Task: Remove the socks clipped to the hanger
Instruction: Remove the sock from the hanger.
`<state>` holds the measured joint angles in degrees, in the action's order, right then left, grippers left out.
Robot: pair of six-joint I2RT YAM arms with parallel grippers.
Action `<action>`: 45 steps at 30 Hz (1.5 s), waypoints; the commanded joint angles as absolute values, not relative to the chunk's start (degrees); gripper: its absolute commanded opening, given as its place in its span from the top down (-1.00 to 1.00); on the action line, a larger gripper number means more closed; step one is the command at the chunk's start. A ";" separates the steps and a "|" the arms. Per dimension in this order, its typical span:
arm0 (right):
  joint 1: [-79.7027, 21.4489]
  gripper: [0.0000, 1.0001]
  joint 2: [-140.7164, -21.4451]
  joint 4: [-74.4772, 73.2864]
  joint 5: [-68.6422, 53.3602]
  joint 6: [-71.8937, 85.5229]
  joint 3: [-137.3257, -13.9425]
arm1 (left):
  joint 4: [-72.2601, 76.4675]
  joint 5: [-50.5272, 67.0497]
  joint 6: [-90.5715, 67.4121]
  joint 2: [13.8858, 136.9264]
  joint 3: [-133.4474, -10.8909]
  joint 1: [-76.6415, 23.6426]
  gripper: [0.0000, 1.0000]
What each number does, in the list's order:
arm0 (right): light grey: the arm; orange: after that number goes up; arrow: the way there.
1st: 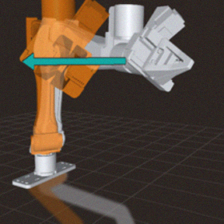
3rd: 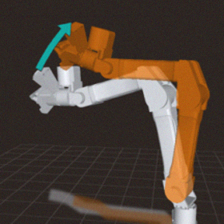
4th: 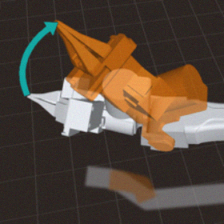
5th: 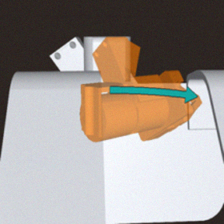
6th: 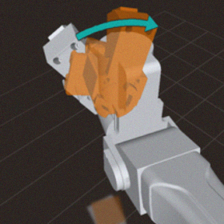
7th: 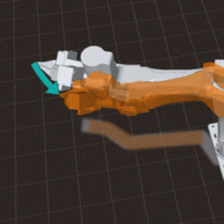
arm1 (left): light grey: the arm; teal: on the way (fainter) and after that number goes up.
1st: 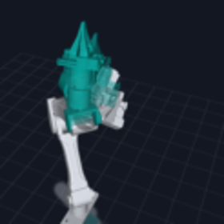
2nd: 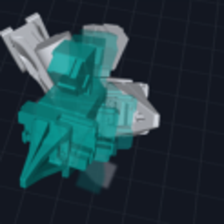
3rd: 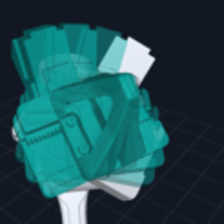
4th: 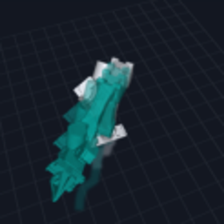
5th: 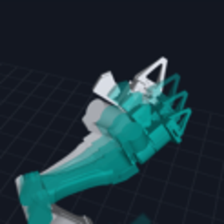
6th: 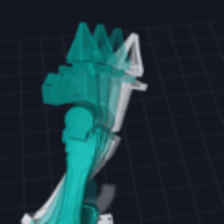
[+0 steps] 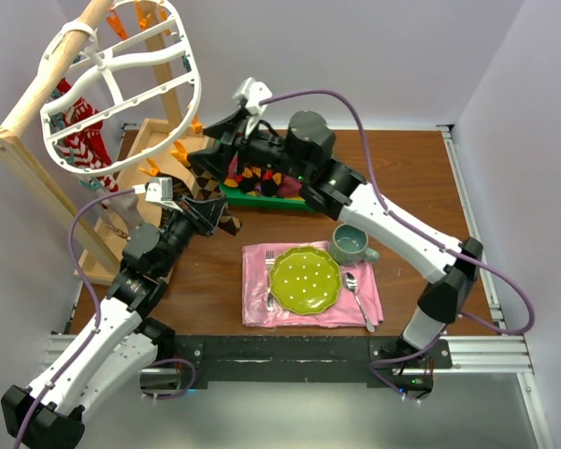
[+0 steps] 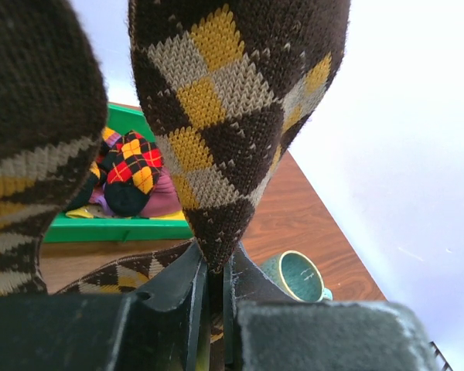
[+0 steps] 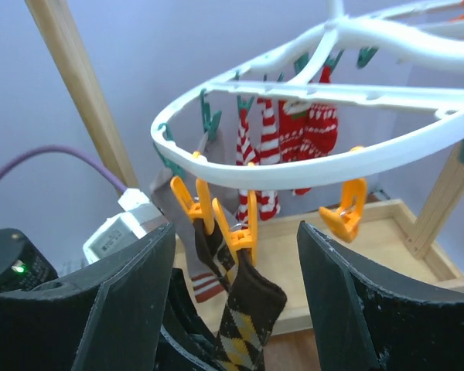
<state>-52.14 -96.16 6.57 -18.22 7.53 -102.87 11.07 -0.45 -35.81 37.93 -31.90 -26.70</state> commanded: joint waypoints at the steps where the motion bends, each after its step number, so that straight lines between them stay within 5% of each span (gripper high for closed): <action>1: -53.00 -0.39 -98.61 1.23 -20.74 4.66 -107.83 | 11.51 -0.35 -34.89 38.06 -34.28 -26.81 1.00; 21: -54.05 -0.53 -109.51 -1.41 -17.67 5.18 -120.59 | 10.11 -0.26 -34.63 37.79 -35.77 -26.81 1.00; 28: -54.23 -0.11 -108.90 1.32 -16.17 7.03 -119.18 | 9.84 -0.26 -34.63 37.62 -35.68 -26.81 1.00; 32: -54.23 0.74 -108.20 1.67 -14.60 7.12 -118.39 | 9.67 -0.26 -34.63 37.09 -35.16 -26.81 1.00; 34: -54.32 0.89 -107.40 2.37 -13.98 7.21 -117.17 | 9.58 0.95 -34.63 36.56 -34.37 -26.81 1.00; 45: -54.32 1.00 -107.05 2.46 -13.27 6.94 -116.28 | 9.67 2.63 -35.33 35.60 -32.43 -26.81 1.00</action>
